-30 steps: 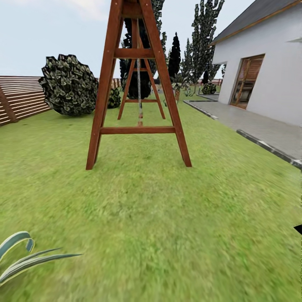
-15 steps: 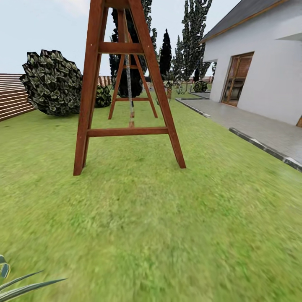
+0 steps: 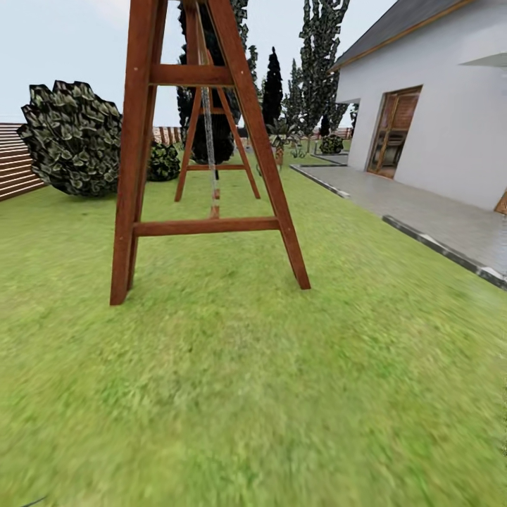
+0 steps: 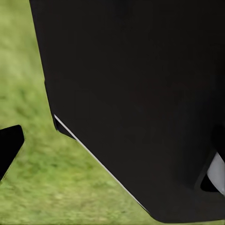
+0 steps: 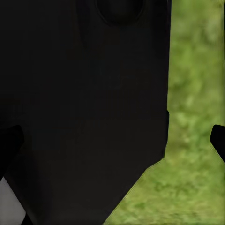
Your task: Take the three Easter eggs out of the wicker basket on the lawn in the garden, then place them on the lawn next to a single tree (choose any tree) so that all three eggs are next to the same tree and none are left in the basket.
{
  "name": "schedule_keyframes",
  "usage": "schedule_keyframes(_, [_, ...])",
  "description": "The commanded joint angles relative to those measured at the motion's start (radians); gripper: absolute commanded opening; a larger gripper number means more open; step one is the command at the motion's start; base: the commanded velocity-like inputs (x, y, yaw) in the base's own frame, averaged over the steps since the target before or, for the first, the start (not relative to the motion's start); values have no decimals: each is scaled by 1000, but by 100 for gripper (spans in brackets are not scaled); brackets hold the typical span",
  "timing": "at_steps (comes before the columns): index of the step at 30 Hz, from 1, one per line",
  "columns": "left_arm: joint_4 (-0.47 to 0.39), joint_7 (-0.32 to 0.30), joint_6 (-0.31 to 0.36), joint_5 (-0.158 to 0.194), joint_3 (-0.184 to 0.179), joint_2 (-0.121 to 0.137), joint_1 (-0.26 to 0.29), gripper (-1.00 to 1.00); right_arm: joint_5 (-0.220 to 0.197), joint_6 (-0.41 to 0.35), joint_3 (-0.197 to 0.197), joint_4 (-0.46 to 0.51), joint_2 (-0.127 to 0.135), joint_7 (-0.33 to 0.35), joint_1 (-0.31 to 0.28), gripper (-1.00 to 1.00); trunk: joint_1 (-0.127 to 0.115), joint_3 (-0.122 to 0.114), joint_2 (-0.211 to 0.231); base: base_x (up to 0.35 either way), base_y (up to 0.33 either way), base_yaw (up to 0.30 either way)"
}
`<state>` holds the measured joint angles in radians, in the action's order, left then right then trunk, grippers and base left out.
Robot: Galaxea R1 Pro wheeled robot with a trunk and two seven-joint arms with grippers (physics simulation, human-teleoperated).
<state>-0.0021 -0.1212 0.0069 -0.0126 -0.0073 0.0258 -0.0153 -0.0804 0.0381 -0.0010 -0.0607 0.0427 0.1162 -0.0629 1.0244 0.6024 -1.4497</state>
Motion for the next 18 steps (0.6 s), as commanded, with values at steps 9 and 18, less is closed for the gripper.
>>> schedule_keyframes(9, [-1, -3, 1, -1, -1, 0, 0, 100, -9, 4, 1, -4, 0, 5, -2, 100, 1, 6, 0, 341, 0, -272])
schedule_keyframes(18, [-1, -3, 1, -1, -1, 0, 0, 100, -8, 3, 0, -4, 0, 5, -2, 100, 1, 8, 0, 341, 0, -79])
